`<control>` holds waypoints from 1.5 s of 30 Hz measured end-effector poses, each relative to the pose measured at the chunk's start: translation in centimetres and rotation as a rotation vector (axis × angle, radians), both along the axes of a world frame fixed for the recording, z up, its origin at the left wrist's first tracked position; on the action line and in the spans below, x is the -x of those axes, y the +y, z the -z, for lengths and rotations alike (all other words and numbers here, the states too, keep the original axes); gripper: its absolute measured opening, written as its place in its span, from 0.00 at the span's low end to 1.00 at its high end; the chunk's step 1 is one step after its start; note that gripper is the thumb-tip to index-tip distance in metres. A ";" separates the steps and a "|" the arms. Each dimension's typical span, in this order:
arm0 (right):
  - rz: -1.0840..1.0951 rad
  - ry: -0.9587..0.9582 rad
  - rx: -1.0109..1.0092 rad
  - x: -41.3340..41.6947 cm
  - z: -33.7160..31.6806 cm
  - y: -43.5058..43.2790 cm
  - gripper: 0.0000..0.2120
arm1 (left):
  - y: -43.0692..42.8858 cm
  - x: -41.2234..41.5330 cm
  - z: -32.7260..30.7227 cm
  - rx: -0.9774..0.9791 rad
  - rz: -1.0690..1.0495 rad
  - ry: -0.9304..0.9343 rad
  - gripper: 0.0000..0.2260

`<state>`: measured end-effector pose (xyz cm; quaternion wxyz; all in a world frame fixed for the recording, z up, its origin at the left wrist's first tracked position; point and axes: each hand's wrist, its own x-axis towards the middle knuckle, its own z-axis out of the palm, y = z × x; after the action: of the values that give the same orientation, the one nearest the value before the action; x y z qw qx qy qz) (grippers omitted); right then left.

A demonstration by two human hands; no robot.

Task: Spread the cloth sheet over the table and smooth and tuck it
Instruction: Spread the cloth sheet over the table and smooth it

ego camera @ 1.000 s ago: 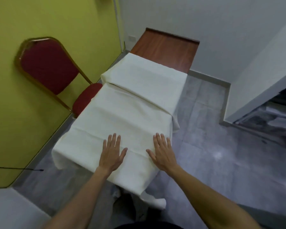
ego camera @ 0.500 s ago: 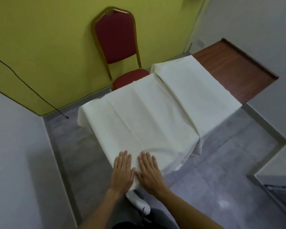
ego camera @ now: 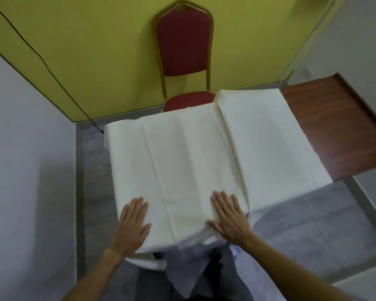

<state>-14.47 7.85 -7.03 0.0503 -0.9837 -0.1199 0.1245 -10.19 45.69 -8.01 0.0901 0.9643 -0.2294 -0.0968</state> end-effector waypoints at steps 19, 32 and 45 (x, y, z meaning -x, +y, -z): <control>-0.103 0.006 -0.017 -4.9 -3.0 -17.2 0.34 | -32.5 1.7 -4.7 0.104 -0.329 0.015 0.31; 0.152 -0.027 -0.049 -11.2 -4.0 -27.2 0.36 | -39.5 -3.9 -4.5 0.054 -0.256 0.025 0.32; -0.148 -0.063 -0.083 -20.4 -1.9 -42.7 0.34 | -57.4 -3.9 -2.6 0.076 -0.577 0.054 0.33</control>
<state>5.91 -34.82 -5.09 0.0781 -0.9726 -0.1987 0.0920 -6.26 -11.75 -5.41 0.1558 0.9827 0.0534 -0.0841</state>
